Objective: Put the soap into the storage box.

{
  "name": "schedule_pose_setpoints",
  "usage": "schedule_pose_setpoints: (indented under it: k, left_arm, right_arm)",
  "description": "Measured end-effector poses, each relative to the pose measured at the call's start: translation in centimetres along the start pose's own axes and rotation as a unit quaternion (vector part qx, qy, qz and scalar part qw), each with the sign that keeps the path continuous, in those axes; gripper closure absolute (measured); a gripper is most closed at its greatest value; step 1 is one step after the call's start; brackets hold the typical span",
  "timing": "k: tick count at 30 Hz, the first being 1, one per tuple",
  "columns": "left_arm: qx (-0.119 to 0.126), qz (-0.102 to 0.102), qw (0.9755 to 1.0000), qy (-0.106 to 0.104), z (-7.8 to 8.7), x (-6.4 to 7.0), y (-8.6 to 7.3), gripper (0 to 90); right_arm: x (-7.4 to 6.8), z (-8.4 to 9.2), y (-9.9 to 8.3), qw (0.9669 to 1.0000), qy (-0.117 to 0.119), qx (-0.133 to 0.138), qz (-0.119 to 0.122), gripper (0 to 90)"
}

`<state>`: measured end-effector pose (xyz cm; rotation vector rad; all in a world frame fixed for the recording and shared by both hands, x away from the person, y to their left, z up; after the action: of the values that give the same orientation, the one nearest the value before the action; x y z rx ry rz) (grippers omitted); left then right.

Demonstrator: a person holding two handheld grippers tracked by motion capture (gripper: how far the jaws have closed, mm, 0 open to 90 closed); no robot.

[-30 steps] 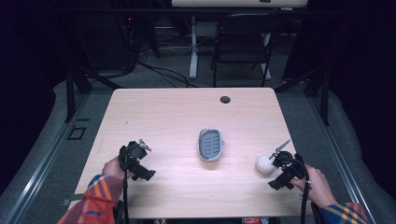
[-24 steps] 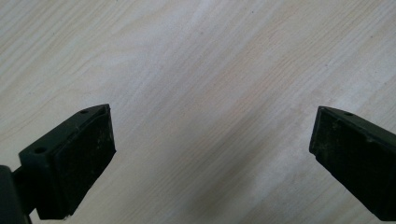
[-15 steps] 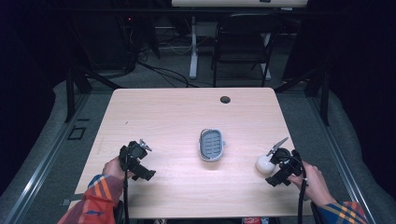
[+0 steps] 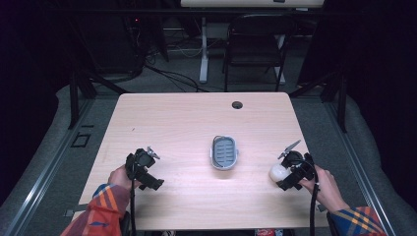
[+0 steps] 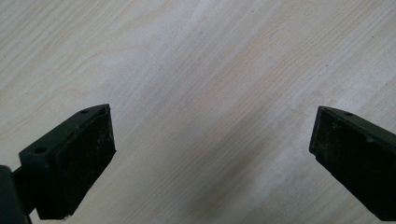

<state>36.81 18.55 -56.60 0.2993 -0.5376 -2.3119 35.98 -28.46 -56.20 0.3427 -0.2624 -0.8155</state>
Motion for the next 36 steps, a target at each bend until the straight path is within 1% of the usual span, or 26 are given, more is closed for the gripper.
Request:
schedule_pose_setpoints:
  k: [1,2,3,4,5,6,7,10,13,14,15,16,19,20,21,22,23,24,25,26,27,31,33,34,35,36]
  left_arm:
    - [0.002,0.000,1.0000,0.001,0.0,0.0,0.0,0.2]
    - [0.001,0.000,1.0000,0.000,0.0,0.0,0.0,0.1]
    - [0.001,-0.001,1.0000,0.002,0.0,0.0,0.0,0.2]
    - [0.002,0.000,1.0000,0.001,0.0,0.0,0.0,0.2]
    - [0.002,0.000,1.0000,0.001,0.0,0.0,0.0,0.2]
    - [0.002,0.000,1.0000,0.001,0.1,0.0,0.0,0.2]
    - [0.002,0.000,1.0000,0.001,0.1,0.0,0.0,0.2]
    - [0.001,0.000,1.0000,0.001,0.0,0.0,0.0,0.2]
    - [0.002,0.000,1.0000,0.002,0.1,0.0,0.0,0.2]
    - [0.003,0.000,1.0000,0.002,0.1,0.0,0.0,0.2]
    - [0.002,0.000,1.0000,0.002,0.1,0.0,0.0,0.2]
    - [0.002,0.000,1.0000,0.002,0.1,0.0,0.0,0.2]
    - [0.002,-0.001,1.0000,0.002,0.1,0.0,0.0,0.1]
    - [0.002,-0.001,1.0000,0.002,0.1,0.0,0.0,0.2]
    - [0.001,-0.001,1.0000,0.002,0.1,0.0,0.0,0.2]
    - [0.002,-0.001,1.0000,0.002,0.1,0.0,0.0,0.1]
    - [0.002,-0.001,1.0000,0.002,0.1,0.0,0.0,0.2]
    - [0.002,-0.001,1.0000,0.002,0.1,0.0,0.0,0.2]
    - [0.002,0.000,1.0000,0.002,0.1,0.0,0.0,0.2]
    - [0.002,0.000,1.0000,0.002,0.1,0.0,0.0,0.2]
    - [0.001,-0.001,1.0000,0.002,0.1,0.0,0.0,0.2]
    - [0.002,-0.001,1.0000,0.002,0.1,0.0,0.0,0.2]
    - [0.002,-0.001,1.0000,0.001,0.1,0.0,0.0,0.2]
    - [0.002,-0.001,1.0000,0.001,0.1,0.0,0.0,0.2]
    - [0.001,-0.001,1.0000,0.001,0.1,0.0,0.0,0.2]
    - [0.002,-0.001,1.0000,0.001,0.1,0.0,0.0,0.2]
  right_arm:
    - [0.0,0.0,0.1,1.0000,0.002,-0.004,0.000,0.0]
    - [0.2,0.0,0.2,0.9998,0.000,-0.016,0.011,0.0]
    - [0.1,-0.2,0.4,1.0000,0.000,-0.006,0.001,0.0]
    - [0.1,-0.3,0.5,0.9999,0.004,-0.009,0.004,0.0]
    - [0.2,-0.3,0.5,0.9998,0.000,-0.015,0.009,0.0]
    - [0.1,-0.4,0.6,0.9999,0.005,-0.013,0.006,0.0]
    - [0.1,-0.4,0.6,0.9999,0.005,-0.013,0.006,0.0]
    - [0.2,-0.4,0.9,0.9997,0.005,-0.017,0.018,0.0]
    - [0.2,-0.6,1.1,0.9995,0.011,-0.017,0.025,0.0]
    - [0.1,-0.8,1.2,0.9997,0.014,-0.008,0.018,0.0]
    - [0.0,-0.9,1.2,0.9997,0.014,-0.006,0.018,0.0]
    - [0.2,-0.8,1.2,0.9994,0.011,-0.018,0.029,0.0]
    - [0.2,-1.0,1.3,0.9993,0.010,-0.022,0.029,0.0]
    - [0.2,-1.2,1.3,0.9996,0.012,-0.013,0.022,0.0]
    - [0.2,-1.2,1.4,0.9996,0.013,-0.012,0.022,0.0]
    - [0.2,-1.2,1.4,0.9995,0.005,-0.017,0.027,0.0]
    - [0.2,-1.4,1.6,0.9996,0.016,-0.011,0.021,0.0]
    - [0.2,-1.4,1.6,0.9996,0.016,-0.011,0.021,0.0]
    - [0.1,-1.6,1.6,0.9997,0.019,-0.006,0.016,0.0]
    - [0.4,-1.5,1.7,0.9992,0.013,-0.023,0.030,0.0]
    - [0.5,-1.6,1.7,0.9991,0.011,-0.027,0.029,0.0]
    - [0.4,-2.0,1.7,0.9993,0.016,-0.026,0.022,0.0]
    - [0.5,-1.9,1.7,0.9987,0.010,-0.039,0.030,1.0]
    - [0.5,-1.9,1.7,0.9987,0.007,-0.042,0.030,2.5]
    - [0.5,-1.9,1.7,0.9986,0.013,-0.042,0.030,3.2]
    - [0.6,-1.9,1.7,0.9987,0.009,-0.041,0.029,4.6]
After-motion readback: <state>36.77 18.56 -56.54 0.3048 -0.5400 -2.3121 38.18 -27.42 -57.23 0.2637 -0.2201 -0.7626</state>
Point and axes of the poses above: each handheld gripper's, and its own axes: z roughly backward along the jaws, y roughly out of its top, x roughly to its right, the point moved 4 cm from there along -z, roughly forward along the jaws, and after that the axes turned 6 degrees about x, right-handed, at the moved point
